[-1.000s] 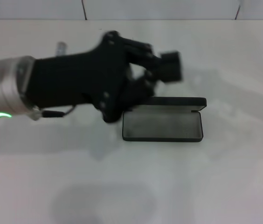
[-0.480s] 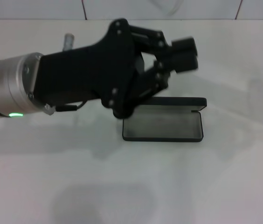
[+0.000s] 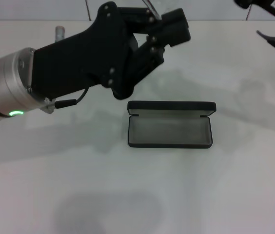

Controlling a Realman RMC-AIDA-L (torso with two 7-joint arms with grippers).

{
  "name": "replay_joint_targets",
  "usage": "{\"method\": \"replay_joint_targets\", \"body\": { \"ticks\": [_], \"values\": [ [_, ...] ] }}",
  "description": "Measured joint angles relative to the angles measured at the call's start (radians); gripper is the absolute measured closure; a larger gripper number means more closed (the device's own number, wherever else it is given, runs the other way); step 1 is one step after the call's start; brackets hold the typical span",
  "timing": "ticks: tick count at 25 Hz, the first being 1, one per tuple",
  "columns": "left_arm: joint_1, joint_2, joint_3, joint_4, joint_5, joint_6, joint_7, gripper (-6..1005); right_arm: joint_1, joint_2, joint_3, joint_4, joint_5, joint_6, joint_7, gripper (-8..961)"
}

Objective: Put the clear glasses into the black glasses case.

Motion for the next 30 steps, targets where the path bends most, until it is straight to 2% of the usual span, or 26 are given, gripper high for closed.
{"method": "replay_joint_targets", "body": {
  "ticks": [5, 13, 30],
  "values": [
    [0.001, 0.002, -0.011, -0.046, -0.033, -0.019, 0.02, 912, 0.009, -0.002, -0.057, -0.006, -0.001, 0.027, -0.012, 906],
    [-0.01, 0.006, -0.095, -0.134, -0.037, -0.027, 0.019, 912, 0.022, -0.005, -0.107, -0.008, -0.003, 0.056, -0.022, 906],
    [-0.049, 0.006, -0.094, -0.187, -0.006, -0.05, 0.016, 911, 0.045, -0.002, -0.147, -0.011, -0.029, 0.081, -0.026, 907]
  ]
}}
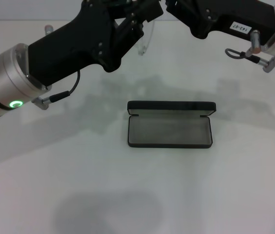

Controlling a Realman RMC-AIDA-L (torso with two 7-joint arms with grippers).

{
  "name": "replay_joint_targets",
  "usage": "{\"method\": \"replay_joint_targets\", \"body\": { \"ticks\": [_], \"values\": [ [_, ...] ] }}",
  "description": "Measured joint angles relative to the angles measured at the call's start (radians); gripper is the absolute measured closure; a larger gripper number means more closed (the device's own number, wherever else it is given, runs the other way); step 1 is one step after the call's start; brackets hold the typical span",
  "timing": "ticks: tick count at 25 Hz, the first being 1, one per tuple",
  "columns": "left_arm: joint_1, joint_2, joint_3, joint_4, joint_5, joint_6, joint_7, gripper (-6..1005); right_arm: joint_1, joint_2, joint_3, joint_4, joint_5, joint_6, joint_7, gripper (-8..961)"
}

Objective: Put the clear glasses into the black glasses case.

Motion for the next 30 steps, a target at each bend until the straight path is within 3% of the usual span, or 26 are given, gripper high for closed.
{"method": "replay_joint_targets", "body": {
  "ticks": [30],
  "values": [
    [0.004, -0.001, 0.0, -0.016, 0.012, 0.003, -0.002, 910, 0.001, 0.005, -0.034, -0.001, 0.004, 0.002, 0.002, 898]
  ]
}}
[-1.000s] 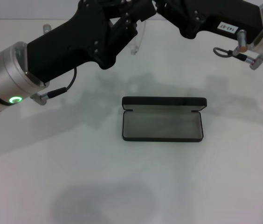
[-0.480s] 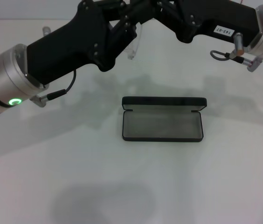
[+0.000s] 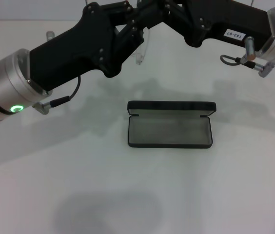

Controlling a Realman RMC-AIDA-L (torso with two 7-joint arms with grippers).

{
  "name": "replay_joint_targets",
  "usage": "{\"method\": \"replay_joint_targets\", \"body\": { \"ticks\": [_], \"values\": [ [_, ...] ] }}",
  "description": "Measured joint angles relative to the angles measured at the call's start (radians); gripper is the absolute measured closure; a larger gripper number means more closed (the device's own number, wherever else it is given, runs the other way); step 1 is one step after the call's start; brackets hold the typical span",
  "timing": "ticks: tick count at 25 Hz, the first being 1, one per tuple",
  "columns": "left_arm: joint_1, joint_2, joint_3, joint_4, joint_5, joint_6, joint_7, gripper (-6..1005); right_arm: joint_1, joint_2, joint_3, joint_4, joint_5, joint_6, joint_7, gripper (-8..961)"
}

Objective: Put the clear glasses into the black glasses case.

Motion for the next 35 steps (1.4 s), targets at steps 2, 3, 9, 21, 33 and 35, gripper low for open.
{"method": "replay_joint_targets", "body": {
  "ticks": [2, 3, 9, 21, 33, 35],
  "values": [
    [0.001, 0.0, 0.0, 0.0, 0.0, 0.004, 0.0, 910, -0.002, 0.0, 0.0, 0.0, 0.002, -0.001, 0.0, 897],
    [0.002, 0.0, 0.0, 0.0, 0.0, 0.006, 0.0, 910, -0.002, 0.0, 0.0, 0.0, 0.002, -0.001, 0.0, 897],
    [0.004, 0.002, 0.0, 0.001, 0.003, 0.019, 0.0, 910, -0.007, 0.0, 0.004, 0.0, 0.006, 0.0, -0.002, 894],
    [0.081, 0.039, -0.03, 0.084, -0.013, 0.063, -0.019, 910, -0.074, -0.021, 0.012, -0.128, -0.036, 0.017, 0.062, 889],
    [0.205, 0.175, -0.214, 0.199, 0.016, 0.09, -0.18, 909, -0.313, -0.033, 0.015, -0.944, -0.615, 0.067, 0.688, 883],
    [0.207, 0.179, -0.246, 0.199, 0.045, 0.09, -0.193, 909, -0.277, -0.031, 0.011, -1.016, -0.739, 0.035, 0.792, 882]
  ]
}}
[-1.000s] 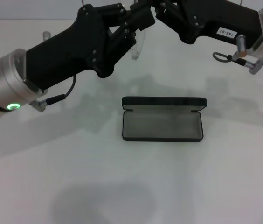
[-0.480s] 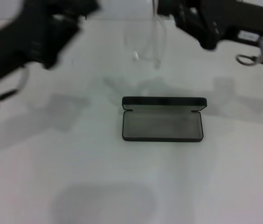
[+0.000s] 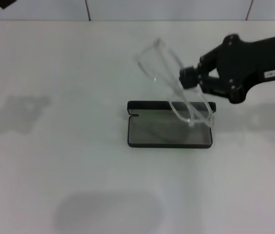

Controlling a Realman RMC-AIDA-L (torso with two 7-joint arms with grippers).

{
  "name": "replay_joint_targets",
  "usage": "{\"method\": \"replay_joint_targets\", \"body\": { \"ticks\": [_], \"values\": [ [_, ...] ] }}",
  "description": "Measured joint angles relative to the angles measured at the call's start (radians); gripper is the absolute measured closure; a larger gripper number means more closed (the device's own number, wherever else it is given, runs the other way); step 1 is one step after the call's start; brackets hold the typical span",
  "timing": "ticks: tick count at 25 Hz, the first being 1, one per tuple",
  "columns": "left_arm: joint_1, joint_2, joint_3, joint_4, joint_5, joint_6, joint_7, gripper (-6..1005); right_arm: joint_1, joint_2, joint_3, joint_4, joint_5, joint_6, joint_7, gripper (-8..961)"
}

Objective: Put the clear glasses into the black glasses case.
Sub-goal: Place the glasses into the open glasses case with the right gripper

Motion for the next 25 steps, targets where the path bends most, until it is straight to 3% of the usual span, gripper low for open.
{"method": "replay_joint_targets", "body": {
  "ticks": [3, 6, 12, 21, 25],
  "values": [
    [0.0, -0.005, -0.059, 0.001, 0.062, 0.0, -0.013, 909, 0.09, 0.013, -0.025, -0.024, -0.142, -0.05, 0.104, 881],
    [-0.003, -0.016, -0.083, -0.002, 0.119, 0.0, -0.006, 909, 0.184, 0.019, -0.12, -0.006, -0.276, -0.037, 0.18, 879],
    [0.005, -0.024, -0.098, -0.003, 0.175, 0.0, 0.012, 909, 0.355, 0.028, -0.304, 0.126, -0.45, 0.021, 0.247, 877],
    [0.048, -0.024, -0.098, -0.003, 0.202, 0.002, 0.013, 909, 0.465, 0.033, -0.407, 0.165, -0.546, 0.039, 0.291, 872],
    [0.043, -0.03, -0.096, -0.004, 0.245, 0.002, 0.011, 909, 0.479, 0.033, -0.435, 0.182, -0.548, 0.052, 0.294, 871]
  ]
}}
